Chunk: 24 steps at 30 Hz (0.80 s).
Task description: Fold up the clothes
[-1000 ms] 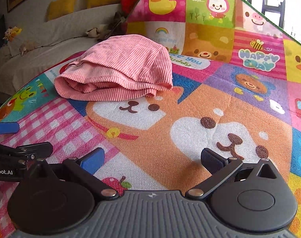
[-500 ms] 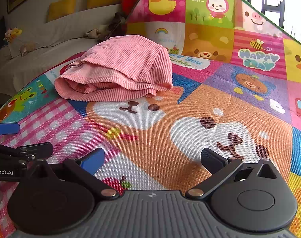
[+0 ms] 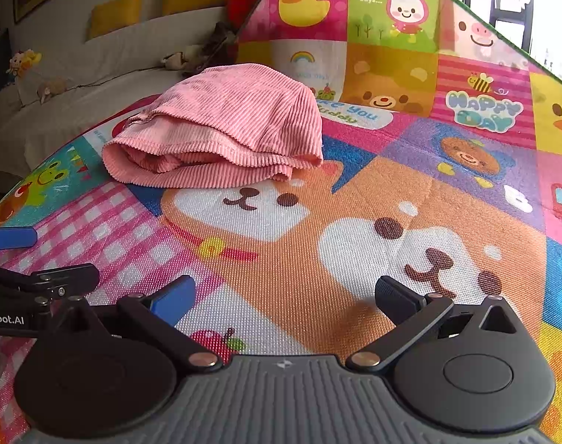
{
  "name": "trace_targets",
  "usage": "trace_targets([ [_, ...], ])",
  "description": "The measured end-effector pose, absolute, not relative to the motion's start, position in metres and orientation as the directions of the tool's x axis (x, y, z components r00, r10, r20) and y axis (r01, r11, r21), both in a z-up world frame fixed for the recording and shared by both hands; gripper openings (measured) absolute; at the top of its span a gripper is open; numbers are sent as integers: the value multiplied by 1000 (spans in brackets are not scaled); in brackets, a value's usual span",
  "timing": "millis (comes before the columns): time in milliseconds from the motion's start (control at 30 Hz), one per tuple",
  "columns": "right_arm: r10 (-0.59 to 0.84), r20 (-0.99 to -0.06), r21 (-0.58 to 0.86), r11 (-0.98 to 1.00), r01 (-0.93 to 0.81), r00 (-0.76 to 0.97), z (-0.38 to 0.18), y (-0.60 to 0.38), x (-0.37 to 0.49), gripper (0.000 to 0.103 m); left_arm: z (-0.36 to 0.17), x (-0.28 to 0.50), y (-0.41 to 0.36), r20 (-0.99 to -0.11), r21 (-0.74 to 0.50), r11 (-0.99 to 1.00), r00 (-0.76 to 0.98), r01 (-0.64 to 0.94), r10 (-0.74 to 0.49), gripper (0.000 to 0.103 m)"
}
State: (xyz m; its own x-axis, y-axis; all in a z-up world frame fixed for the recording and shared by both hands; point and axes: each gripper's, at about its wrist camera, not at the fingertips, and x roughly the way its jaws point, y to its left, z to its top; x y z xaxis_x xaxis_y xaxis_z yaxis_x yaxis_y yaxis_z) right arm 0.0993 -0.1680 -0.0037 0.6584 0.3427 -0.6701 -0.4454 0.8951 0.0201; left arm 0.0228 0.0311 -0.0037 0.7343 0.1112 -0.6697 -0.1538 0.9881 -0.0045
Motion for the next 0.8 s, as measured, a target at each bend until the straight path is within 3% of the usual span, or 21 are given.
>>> trace_targets([
  [467, 342, -670, 18, 894, -447, 658, -4, -169, 100, 103, -3, 25, 36, -660, -49, 981, 743, -188, 109, 103],
  [800, 341, -671, 16, 894, -447, 658, -4, -168, 100, 103, -4, 27, 30, -668, -7, 982, 732, -187, 134, 103],
])
